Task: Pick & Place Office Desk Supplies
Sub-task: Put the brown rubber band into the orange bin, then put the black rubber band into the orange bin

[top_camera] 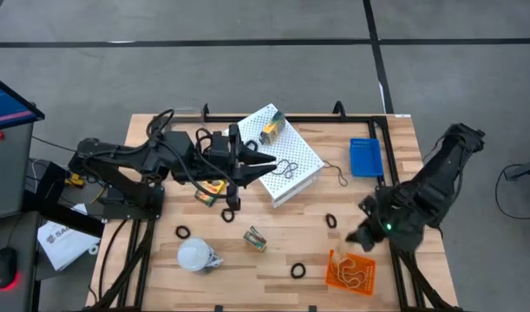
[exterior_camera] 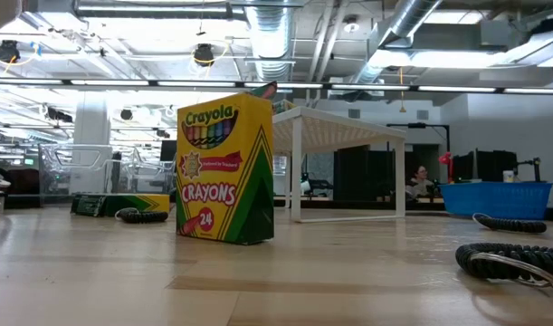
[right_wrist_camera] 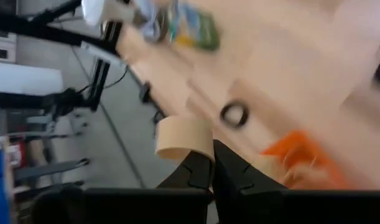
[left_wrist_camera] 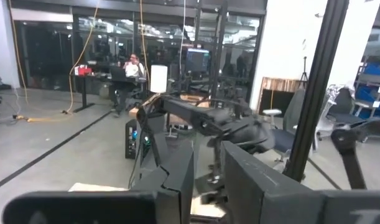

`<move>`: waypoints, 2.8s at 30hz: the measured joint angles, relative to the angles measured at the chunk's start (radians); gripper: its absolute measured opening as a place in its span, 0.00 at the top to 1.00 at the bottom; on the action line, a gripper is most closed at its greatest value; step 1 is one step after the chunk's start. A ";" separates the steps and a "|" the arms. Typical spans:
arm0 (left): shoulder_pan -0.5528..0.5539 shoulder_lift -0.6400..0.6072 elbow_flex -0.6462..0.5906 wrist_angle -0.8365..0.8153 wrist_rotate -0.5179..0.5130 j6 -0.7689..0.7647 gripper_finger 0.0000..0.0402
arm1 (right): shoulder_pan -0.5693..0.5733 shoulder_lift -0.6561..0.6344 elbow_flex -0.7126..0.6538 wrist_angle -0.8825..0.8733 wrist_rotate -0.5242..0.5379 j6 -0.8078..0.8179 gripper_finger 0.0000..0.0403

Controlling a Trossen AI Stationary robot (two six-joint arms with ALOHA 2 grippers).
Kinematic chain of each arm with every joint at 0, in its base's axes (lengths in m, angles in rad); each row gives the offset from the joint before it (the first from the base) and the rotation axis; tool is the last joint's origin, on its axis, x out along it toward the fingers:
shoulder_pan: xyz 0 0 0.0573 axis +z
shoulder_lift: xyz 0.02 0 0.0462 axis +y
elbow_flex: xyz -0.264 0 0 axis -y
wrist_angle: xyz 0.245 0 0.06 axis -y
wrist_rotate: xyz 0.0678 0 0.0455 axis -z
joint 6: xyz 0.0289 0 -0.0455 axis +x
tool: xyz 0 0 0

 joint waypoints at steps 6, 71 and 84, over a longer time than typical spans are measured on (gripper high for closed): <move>0.000 0.001 -0.007 -0.015 0.000 -0.032 0.82 | 0.158 0.117 0.000 0.017 0.000 0.252 1.00; -0.008 -0.026 -0.019 -0.602 -0.157 -0.261 0.78 | 0.134 0.151 -0.008 -0.383 0.108 0.371 0.46; 0.000 -0.031 -0.019 -1.119 -0.183 -0.466 0.58 | 0.027 0.013 -0.008 -0.465 0.240 0.261 0.46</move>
